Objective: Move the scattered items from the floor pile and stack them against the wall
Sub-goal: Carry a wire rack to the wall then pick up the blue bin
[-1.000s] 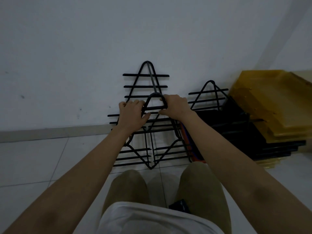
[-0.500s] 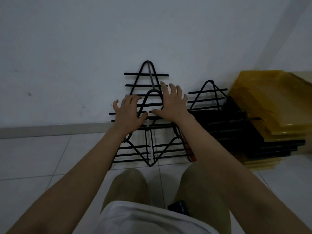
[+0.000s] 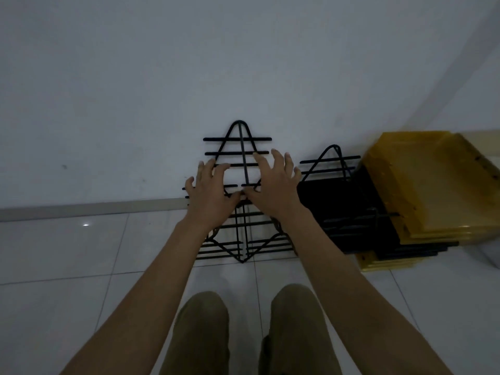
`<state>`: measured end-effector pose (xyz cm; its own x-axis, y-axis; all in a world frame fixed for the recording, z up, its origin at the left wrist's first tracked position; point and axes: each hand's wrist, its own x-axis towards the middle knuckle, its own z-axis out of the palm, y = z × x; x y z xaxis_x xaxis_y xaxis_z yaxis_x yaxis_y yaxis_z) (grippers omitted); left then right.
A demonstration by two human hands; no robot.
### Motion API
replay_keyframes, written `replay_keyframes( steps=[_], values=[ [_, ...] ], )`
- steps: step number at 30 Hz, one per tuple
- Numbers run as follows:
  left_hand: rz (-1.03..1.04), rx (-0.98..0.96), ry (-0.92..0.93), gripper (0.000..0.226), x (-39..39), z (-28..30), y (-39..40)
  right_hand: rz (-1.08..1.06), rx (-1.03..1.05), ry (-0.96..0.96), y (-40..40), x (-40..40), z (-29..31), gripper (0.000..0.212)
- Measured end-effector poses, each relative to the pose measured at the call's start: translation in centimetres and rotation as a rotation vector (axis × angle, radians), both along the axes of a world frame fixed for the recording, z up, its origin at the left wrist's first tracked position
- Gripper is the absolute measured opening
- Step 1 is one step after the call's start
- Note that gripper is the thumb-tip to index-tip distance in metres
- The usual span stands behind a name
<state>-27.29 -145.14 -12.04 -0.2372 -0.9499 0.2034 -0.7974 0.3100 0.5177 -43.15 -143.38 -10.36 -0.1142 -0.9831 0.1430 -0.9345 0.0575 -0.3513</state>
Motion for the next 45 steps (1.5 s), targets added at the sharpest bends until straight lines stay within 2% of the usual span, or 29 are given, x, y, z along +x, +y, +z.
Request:
replay_keyframes(
  steps=[2,5,7,9,15,18,21,25,28,35,45],
  values=[
    [-0.048,0.043,0.051,0.061,0.2,4.4,0.1,0.013,0.044,-0.061,0.4,-0.6,4.1,0.068],
    [-0.151,0.27,0.139,0.046,0.6,11.7,1.1,0.062,0.167,-0.359,1.8,-1.2,10.8,0.049],
    [-0.215,0.431,0.143,0.04,0.9,16.4,2.0,0.053,0.303,-0.505,3.1,-1.5,15.5,0.047],
    [-0.248,0.544,0.144,0.038,1.1,20.7,3.1,0.042,0.383,-0.531,4.6,-1.6,19.7,0.047],
    [-0.245,0.712,0.251,0.03,2.9,29.2,7.8,-0.101,0.465,-0.69,10.6,-1.0,28.7,0.043],
    [-0.221,0.737,0.283,0.024,4.1,30.2,10.0,-0.209,0.504,-0.725,13.8,-0.3,29.8,0.041],
    [-0.256,0.741,0.225,0.022,5.8,29.6,11.4,-0.287,0.515,-0.744,17.0,1.8,29.5,0.043],
    [-0.452,0.826,0.049,0.029,7.9,28.3,12.6,-0.465,0.475,-0.834,22.1,5.4,28.7,0.042],
    [-0.547,0.85,-0.002,0.028,9.2,27.7,13.4,-0.595,0.453,-0.881,25.7,8.8,28.1,0.04],
    [-0.885,0.923,-0.234,0.034,7.4,26.7,18.4,-0.914,0.343,-0.948,34.9,12.4,28.6,0.042],
    [-1.367,0.762,-0.461,0.038,1.4,28.1,31.8,-1.385,0.093,-1.015,51.0,17.8,30.0,0.044]
  ],
)
